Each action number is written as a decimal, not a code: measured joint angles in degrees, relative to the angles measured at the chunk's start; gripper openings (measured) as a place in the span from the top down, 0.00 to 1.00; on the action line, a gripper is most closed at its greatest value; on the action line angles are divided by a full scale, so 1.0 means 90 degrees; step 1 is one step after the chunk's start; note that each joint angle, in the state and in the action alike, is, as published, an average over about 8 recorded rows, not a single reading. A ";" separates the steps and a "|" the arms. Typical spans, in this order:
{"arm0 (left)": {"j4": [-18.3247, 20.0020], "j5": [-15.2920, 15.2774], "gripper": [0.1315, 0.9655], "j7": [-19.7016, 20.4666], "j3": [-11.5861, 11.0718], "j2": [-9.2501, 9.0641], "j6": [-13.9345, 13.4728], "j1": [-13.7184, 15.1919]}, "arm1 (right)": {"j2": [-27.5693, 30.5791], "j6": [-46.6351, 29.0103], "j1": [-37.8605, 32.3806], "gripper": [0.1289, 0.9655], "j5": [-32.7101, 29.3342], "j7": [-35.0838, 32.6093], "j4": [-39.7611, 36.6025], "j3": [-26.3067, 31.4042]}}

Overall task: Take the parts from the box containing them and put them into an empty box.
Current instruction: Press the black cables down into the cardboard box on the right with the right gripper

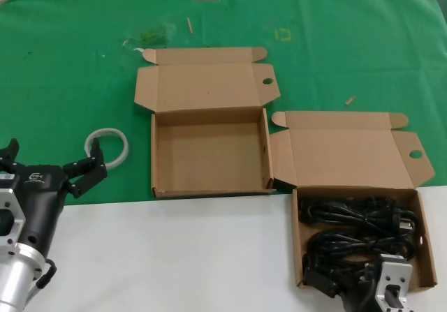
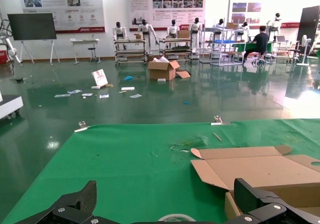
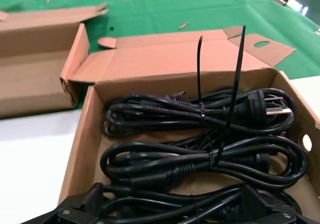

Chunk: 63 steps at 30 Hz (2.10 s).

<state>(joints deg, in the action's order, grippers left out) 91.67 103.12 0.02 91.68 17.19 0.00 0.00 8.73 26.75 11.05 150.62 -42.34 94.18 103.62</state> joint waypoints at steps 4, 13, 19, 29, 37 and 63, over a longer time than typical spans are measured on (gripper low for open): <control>0.0000 0.0000 0.00 0.0000 0.0000 0.0000 0.0000 0.0000 | 0.0000 0.0103 -0.0026 0.00 0.0153 -0.0300 0.0004 -0.0023; 0.0000 0.0000 0.00 0.0000 0.0000 0.0000 0.0000 0.0000 | 0.0000 0.0145 0.0017 0.00 0.0220 -0.0456 0.0171 -0.0181; 0.0000 0.0000 0.00 0.0000 0.0000 0.0000 0.0000 0.0000 | 0.0000 0.0128 0.0048 0.00 0.0190 -0.0413 0.0269 -0.0252; 0.0000 0.0000 0.00 0.0000 0.0000 0.0000 0.0000 0.0000 | 0.0000 0.0341 0.0173 0.00 0.0505 -0.1243 0.0482 -0.0507; 0.0000 0.0000 0.00 0.0000 0.0000 0.0000 0.0000 0.0000 | -0.0013 0.0519 0.0151 0.00 0.0707 -0.1931 0.0577 -0.0691; 0.0000 0.0000 0.00 0.0000 0.0000 0.0000 0.0000 0.0000 | -0.0274 0.0995 -0.0049 0.00 0.0790 -0.3413 0.0701 -0.0951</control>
<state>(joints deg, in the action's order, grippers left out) 91.67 103.12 0.02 91.68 17.19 0.00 0.00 6.26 35.71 10.62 157.73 -73.05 100.48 95.06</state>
